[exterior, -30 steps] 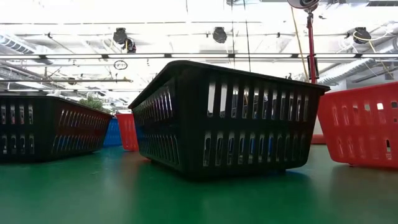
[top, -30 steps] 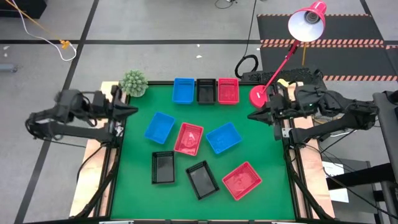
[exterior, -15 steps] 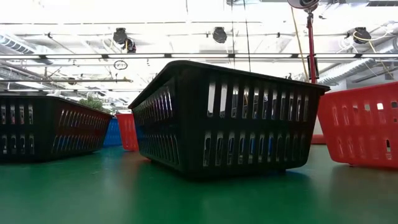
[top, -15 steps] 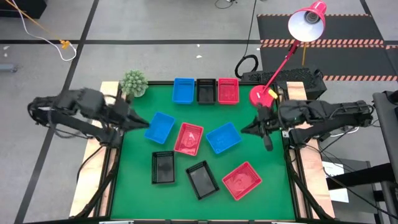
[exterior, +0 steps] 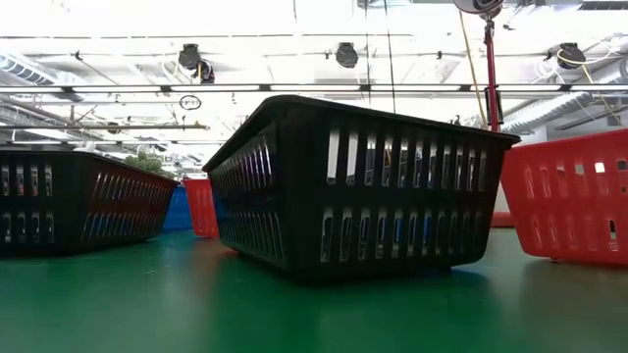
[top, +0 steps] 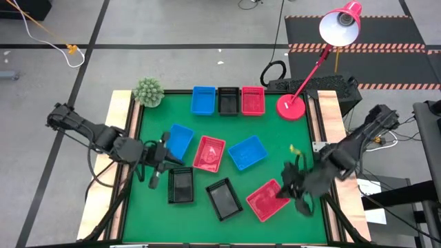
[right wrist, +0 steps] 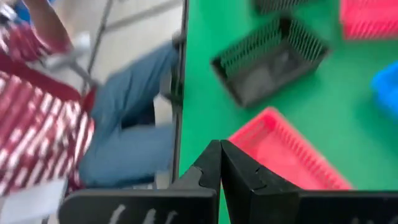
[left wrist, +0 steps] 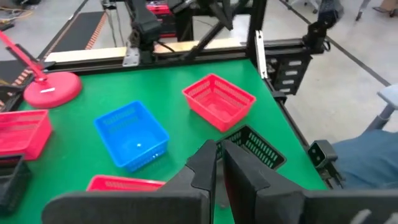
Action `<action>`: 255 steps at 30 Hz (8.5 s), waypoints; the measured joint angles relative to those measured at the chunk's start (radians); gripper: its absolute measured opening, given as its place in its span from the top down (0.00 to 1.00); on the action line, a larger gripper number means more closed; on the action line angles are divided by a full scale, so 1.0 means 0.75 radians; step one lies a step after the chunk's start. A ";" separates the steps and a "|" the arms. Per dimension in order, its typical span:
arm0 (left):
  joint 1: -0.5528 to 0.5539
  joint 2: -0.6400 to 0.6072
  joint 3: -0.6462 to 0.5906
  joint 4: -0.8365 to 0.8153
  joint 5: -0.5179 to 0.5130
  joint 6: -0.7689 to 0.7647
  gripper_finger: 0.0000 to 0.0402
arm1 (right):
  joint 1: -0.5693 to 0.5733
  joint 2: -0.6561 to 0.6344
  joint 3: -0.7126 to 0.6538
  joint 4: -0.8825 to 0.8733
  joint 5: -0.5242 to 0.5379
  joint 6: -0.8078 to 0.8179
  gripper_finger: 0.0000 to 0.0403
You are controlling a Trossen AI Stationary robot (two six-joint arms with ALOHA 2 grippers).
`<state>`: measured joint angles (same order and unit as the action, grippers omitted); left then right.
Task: Stack baskets by color
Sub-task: Stack the bottom red basket on the top red basket
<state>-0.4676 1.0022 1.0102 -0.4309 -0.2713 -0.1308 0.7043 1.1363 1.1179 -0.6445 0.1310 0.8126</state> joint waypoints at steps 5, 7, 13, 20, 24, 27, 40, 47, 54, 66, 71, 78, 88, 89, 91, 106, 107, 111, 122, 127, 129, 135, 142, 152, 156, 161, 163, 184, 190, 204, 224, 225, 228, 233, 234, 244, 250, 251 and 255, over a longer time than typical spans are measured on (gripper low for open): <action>-0.026 0.051 -0.011 0.048 -0.005 -0.001 0.92 | 0.091 0.173 0.000 -0.047 -0.073 0.063 0.99; -0.027 0.063 -0.011 0.057 -0.005 -0.007 0.92 | 0.103 0.228 0.000 -0.076 -0.077 0.051 0.99; -0.026 0.078 -0.011 0.053 -0.005 -0.009 0.92 | 0.102 0.379 0.001 -0.089 -0.078 -0.116 0.87; -0.026 0.078 -0.011 0.053 -0.005 0.027 0.92 | 0.102 0.489 0.000 -0.090 -0.073 -0.298 0.63; -0.018 0.078 -0.011 0.053 -0.005 0.037 0.92 | 0.102 0.530 -0.001 -0.087 -0.074 -0.379 0.59; -0.011 0.078 -0.011 0.053 -0.005 0.043 0.92 | 0.103 0.533 -0.029 -0.048 -0.077 -0.404 0.60; -0.011 0.077 -0.011 0.129 -0.007 0.102 0.92 | 0.122 0.533 -0.151 0.124 -0.132 -0.408 0.96; -0.010 0.077 -0.011 0.144 -0.007 0.147 0.92 | 0.129 0.528 -0.122 0.077 -0.053 -0.618 0.97; 0.023 0.077 -0.011 0.146 -0.004 0.147 0.92 | 0.129 0.528 0.131 -0.208 0.198 -0.966 0.99; 0.024 0.078 -0.011 0.147 -0.005 0.031 0.92 | -0.053 0.519 0.418 -0.304 0.645 -0.990 0.99; -0.003 0.129 -0.011 0.176 -0.017 0.059 0.92 | -0.217 0.473 0.431 -0.295 0.677 -1.081 0.99; -0.010 0.273 -0.011 0.299 -0.185 0.142 0.92 | -0.376 0.435 0.392 -0.177 0.657 -1.613 0.99; -0.002 0.387 -0.011 0.367 -0.337 0.287 0.50 | -0.490 0.438 0.136 0.270 0.347 -2.049 0.99; 0.003 0.400 -0.011 0.366 -0.337 0.305 0.46 | -0.496 0.439 0.119 0.314 0.276 -2.098 0.99; 0.019 0.429 -0.011 0.366 -0.331 0.325 0.39 | -0.505 0.437 0.086 0.370 0.170 -2.185 0.99; 0.139 0.514 -0.011 0.209 -0.011 0.359 0.47 | -0.511 0.437 0.063 0.393 0.137 -2.228 0.99; 0.146 0.515 -0.011 0.180 -0.009 0.364 0.49 | -0.511 0.437 0.063 0.394 0.137 -2.224 0.99; 0.155 0.515 -0.011 0.129 -0.008 0.438 0.60 | -0.511 0.437 0.063 0.394 0.137 -2.217 0.99; 0.131 0.515 -0.011 0.229 -0.021 0.492 0.72 | -0.511 0.437 0.063 0.397 0.136 -2.216 0.99; 0.125 0.559 -0.011 0.226 -0.028 0.499 0.58 | -0.511 0.437 0.063 0.397 0.136 -2.219 0.99; 0.128 0.586 -0.011 0.230 -0.021 0.519 0.55 | -0.511 0.437 0.063 0.398 0.135 -2.220 0.99; 0.146 0.637 -0.011 0.225 0.004 0.636 0.67 | -0.511 0.438 0.063 0.402 0.134 -2.218 0.99; 0.167 0.637 -0.014 0.205 0.018 0.701 0.97 | -0.511 0.438 0.063 0.473 0.187 -2.069 0.90; 0.202 0.595 -0.010 0.110 -0.324 0.564 0.98 | -0.509 0.437 0.063 0.568 0.599 -1.610 0.58; 0.244 0.561 -0.009 0.058 -0.447 0.459 0.98 | -0.510 0.437 0.069 0.758 0.794 -1.550 0.48; 0.298 0.559 -0.011 0.038 -0.479 0.382 0.97 | -0.517 0.464 0.071 0.988 0.765 -1.569 0.47; 0.314 0.559 -0.011 0.028 -0.481 0.370 0.97 | -0.520 0.480 0.070 0.989 0.761 -1.574 0.49; 0.317 0.560 -0.011 0.032 -0.477 0.458 0.96 | -0.710 0.760 0.070 1.155 0.631 -1.703 0.55; 0.299 0.561 -0.011 0.030 -0.478 0.489 0.97 | -0.716 0.764 0.071 1.107 0.691 -1.773 0.59; 0.265 0.561 -0.007 0.118 -0.491 0.557 0.94 | -0.717 0.763 0.071 1.020 0.645 -1.811 0.97; 0.082 0.465 0.000 0.163 -0.687 0.285 0.59 | -0.761 0.502 0.069 0.576 0.659 -1.768 0.99; 0.070 0.451 0.000 0.150 -0.687 0.248 0.59 | -0.775 0.478 0.069 0.524 0.651 -1.748 0.99; 0.027 0.421 0.000 0.054 -0.687 0.103 0.59 | -0.830 0.403 0.069 0.398 0.528 -1.688 0.99; -0.052 0.422 -0.001 -0.097 -0.657 -0.112 0.62 | -0.969 0.285 0.069 0.312 0.299 -1.754 0.99; -0.063 0.424 -0.001 -0.105 -0.652 -0.140 0.62 | -1.003 0.264 0.069 0.317 0.264 -1.781 0.99; -0.121 0.429 -0.001 -0.130 -0.638 -0.268 0.66 | -1.403 0.114 0.069 0.316 -0.119 -1.938 0.99; -0.123 0.429 -0.001 -0.130 -0.638 -0.283 0.66 | -1.603 0.111 0.069 0.314 -0.294 -1.942 0.99; -0.123 0.429 -0.001 -0.130 -0.638 -0.283 0.66 | -1.628 0.113 0.069 0.314 -0.315 -1.942 0.99; -0.117 0.429 -0.002 -0.129 -0.638 -0.263 0.66 | -1.693 0.120 0.069 0.304 -0.383 -1.938 0.99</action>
<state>-0.5552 1.3243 1.0089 -0.5279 -0.7498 -0.3283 -0.5654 1.2261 1.1698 -0.4169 -0.1565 -0.6411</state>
